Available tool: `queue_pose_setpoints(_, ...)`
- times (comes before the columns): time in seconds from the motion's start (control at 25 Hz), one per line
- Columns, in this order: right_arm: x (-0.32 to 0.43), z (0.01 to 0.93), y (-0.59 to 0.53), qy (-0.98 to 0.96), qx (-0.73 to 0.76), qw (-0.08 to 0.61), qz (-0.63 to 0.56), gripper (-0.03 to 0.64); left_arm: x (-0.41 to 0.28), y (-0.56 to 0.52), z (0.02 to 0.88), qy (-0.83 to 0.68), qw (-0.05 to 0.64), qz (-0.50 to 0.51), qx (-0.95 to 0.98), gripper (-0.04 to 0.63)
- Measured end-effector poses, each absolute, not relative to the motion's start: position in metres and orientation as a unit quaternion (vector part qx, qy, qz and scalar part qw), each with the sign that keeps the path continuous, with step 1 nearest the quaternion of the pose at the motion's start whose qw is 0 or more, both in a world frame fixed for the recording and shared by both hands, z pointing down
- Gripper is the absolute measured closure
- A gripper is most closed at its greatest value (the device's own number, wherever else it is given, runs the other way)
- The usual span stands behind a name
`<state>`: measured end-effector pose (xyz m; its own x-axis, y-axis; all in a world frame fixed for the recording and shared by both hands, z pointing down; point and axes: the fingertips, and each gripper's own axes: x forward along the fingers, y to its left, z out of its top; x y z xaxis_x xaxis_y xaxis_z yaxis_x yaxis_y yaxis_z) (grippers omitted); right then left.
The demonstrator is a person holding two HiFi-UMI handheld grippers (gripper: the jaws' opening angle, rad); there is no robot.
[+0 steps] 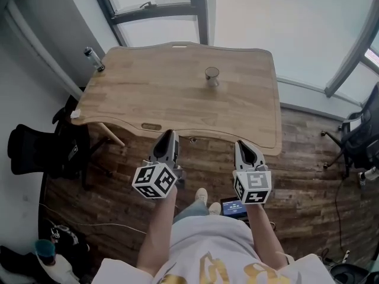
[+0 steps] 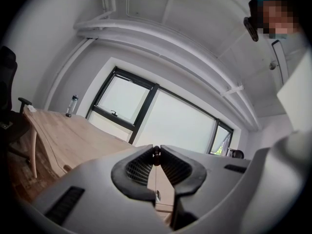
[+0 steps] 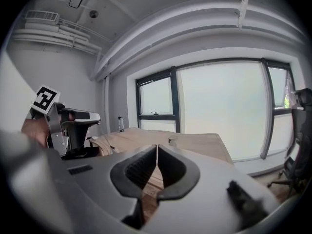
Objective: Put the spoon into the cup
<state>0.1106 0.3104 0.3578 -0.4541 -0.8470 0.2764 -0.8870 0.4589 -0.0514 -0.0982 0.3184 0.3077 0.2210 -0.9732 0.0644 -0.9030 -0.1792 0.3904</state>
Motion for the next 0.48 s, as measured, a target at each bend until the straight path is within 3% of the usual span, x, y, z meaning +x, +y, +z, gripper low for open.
queue_pose_setpoints(0.48, 0.097, 0.370, 0.287, -0.853, 0.499, 0.116, 0.098, 0.584, -0.108, 0.300, 0.314, -0.621, 0.180, -0.103, 0.756, 0.543)
